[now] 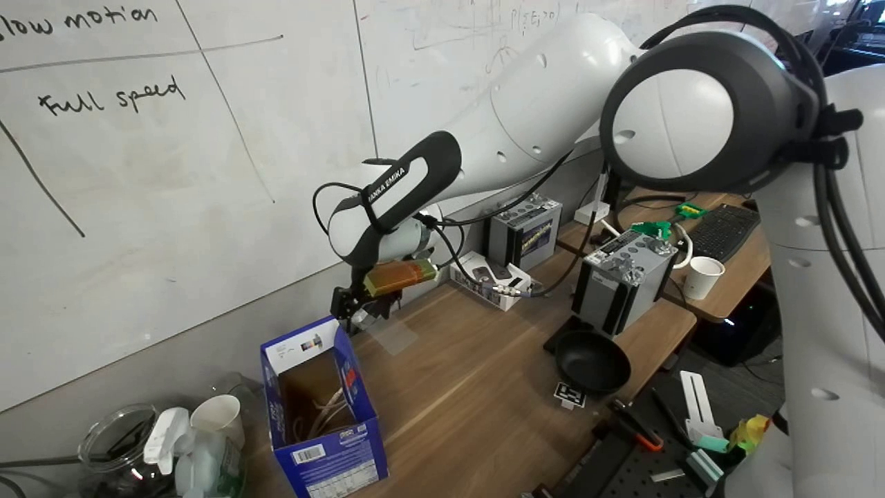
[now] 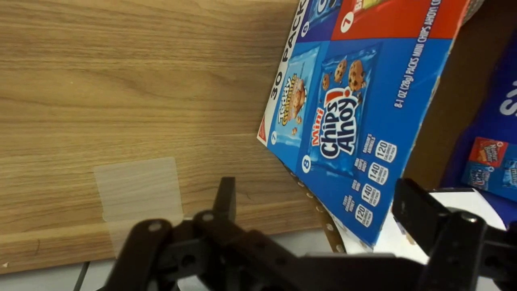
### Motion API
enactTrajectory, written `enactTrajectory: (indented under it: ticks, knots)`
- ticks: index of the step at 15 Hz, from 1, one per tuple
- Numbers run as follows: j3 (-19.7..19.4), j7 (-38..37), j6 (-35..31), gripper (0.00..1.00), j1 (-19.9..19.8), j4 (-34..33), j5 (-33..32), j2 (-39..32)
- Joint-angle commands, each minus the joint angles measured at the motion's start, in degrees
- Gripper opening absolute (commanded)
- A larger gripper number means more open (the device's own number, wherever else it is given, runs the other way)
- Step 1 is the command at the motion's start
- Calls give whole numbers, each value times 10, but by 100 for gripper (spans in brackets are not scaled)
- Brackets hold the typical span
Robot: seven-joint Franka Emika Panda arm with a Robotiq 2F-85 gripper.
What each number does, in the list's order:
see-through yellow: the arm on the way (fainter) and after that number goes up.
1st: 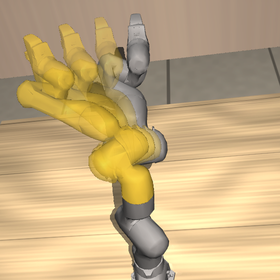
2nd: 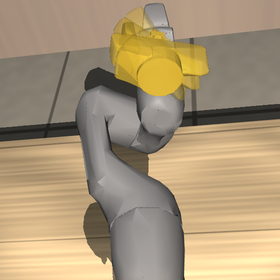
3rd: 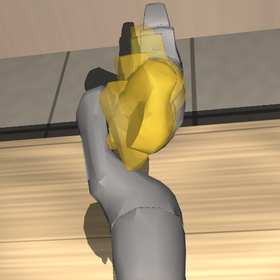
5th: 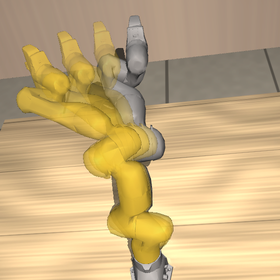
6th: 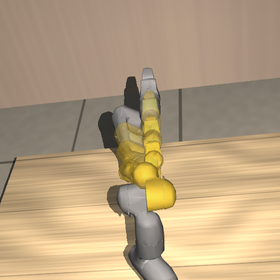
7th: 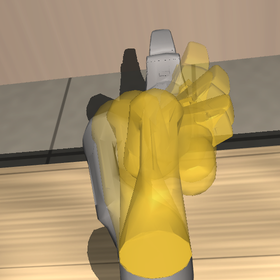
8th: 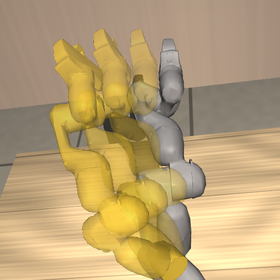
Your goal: Pick up the two white ropes from the table and put them in the box
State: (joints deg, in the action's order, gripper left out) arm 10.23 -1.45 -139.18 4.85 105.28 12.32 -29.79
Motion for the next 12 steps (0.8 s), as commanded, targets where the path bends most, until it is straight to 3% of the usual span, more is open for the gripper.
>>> enactTrajectory:
  ticks: [1, 3, 6, 12]
  knots:
    - [-35, -30, 87, 100, 25, 1, -57, 33]
    - [-56, -58, 143, 100, 42, 16, -113, 59]
    - [-58, -54, 205, 100, 43, 52, -153, 119]
    - [-48, -47, 287, 100, 30, 176, -183, 296]
